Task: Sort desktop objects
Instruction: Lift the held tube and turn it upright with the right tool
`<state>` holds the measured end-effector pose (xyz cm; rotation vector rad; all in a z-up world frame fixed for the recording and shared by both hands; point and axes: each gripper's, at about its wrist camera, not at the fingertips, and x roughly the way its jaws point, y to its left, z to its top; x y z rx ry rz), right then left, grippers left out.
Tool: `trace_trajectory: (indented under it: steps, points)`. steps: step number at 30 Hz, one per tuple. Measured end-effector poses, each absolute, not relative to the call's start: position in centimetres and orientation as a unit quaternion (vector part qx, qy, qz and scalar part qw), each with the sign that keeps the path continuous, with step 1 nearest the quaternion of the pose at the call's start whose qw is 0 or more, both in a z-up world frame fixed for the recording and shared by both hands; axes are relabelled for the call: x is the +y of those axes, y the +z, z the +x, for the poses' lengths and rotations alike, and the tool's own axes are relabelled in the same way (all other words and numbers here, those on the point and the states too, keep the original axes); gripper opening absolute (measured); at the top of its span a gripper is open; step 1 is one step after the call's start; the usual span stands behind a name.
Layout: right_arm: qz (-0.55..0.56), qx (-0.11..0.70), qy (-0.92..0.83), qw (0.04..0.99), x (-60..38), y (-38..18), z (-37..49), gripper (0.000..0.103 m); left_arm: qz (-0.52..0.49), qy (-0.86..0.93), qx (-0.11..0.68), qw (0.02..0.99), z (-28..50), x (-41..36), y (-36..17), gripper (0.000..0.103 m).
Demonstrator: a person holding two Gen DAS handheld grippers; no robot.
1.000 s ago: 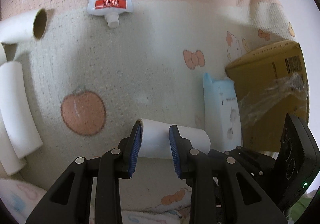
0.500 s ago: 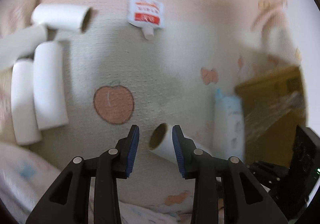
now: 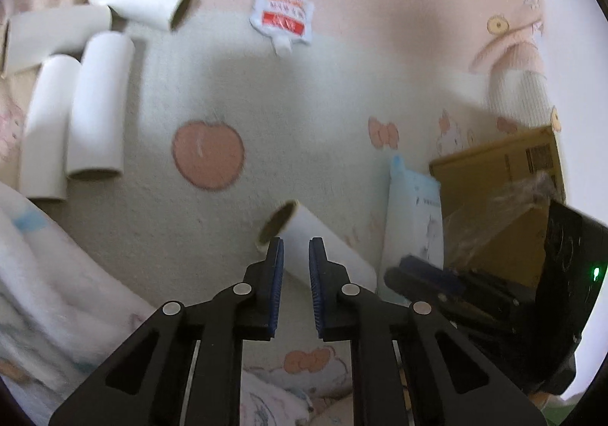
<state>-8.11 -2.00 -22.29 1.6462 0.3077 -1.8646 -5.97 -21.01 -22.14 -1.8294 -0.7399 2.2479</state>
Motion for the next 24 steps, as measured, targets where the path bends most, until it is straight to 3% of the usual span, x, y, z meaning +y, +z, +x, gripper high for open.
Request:
trace_trajectory:
  steps: [5, 11, 24]
  points:
    - [0.620, 0.115, -0.715, 0.303, -2.1, -23.0, -8.8, 0.017, -0.627, 0.734, -0.246, 0.087, -6.6, -20.5, -23.5, 0.015]
    - [0.627, 0.118, -0.707, 0.307, -3.0, -24.1, -9.1, 0.017, -0.621, 0.730, -0.270, 0.096, -6.9, -20.6, -23.8, 0.032]
    - [0.647, 0.093, -0.674, 0.343, -3.5, -24.7, -7.9, 0.017, -0.634, 0.723, -0.257, 0.098, -7.6, -19.6, -24.7, 0.033]
